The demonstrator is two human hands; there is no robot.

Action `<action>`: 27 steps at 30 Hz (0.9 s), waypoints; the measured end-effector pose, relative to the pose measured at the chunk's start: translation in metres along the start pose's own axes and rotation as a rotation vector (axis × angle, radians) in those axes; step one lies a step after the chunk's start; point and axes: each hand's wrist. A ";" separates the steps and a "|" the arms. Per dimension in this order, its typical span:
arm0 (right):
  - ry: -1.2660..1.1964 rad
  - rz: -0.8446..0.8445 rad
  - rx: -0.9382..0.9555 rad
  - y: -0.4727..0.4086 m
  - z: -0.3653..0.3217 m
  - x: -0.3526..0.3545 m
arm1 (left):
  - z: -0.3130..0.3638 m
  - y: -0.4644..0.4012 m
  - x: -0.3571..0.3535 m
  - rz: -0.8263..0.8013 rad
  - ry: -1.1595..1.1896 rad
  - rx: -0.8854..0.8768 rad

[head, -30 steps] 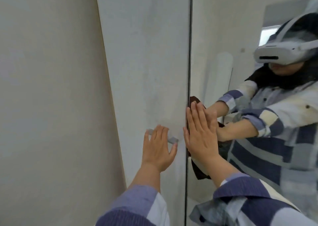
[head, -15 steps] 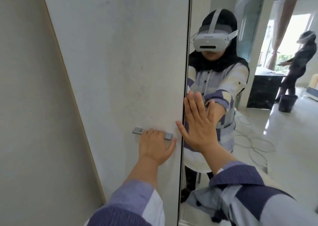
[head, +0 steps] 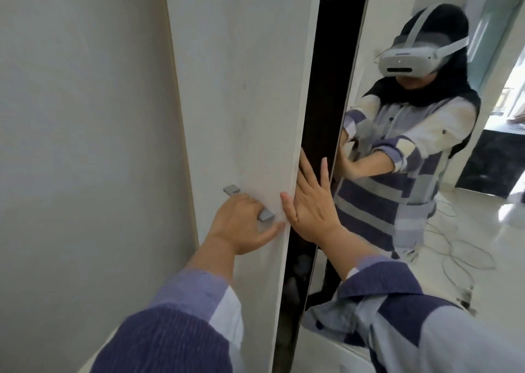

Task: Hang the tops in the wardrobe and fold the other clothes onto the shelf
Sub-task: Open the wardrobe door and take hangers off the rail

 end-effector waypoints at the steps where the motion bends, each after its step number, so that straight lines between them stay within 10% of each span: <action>1: -0.050 0.004 0.039 -0.001 -0.012 0.000 | -0.007 0.010 0.004 0.003 0.020 -0.020; 9: -0.233 -0.017 0.189 -0.010 -0.098 -0.004 | -0.030 0.099 0.043 0.051 0.060 0.145; 20: -0.348 -0.043 0.441 -0.052 -0.167 -0.026 | -0.065 0.157 0.114 0.314 -0.531 0.469; 27: -0.368 -0.007 0.391 -0.099 -0.221 -0.040 | -0.099 0.147 0.143 0.118 -0.905 0.585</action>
Point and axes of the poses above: each hand's wrist, its own y-axis away from the middle knuckle, its own x-axis out of the back of the hand, z = x × y, and after that the axes turned 1 degree about -z, right-handed
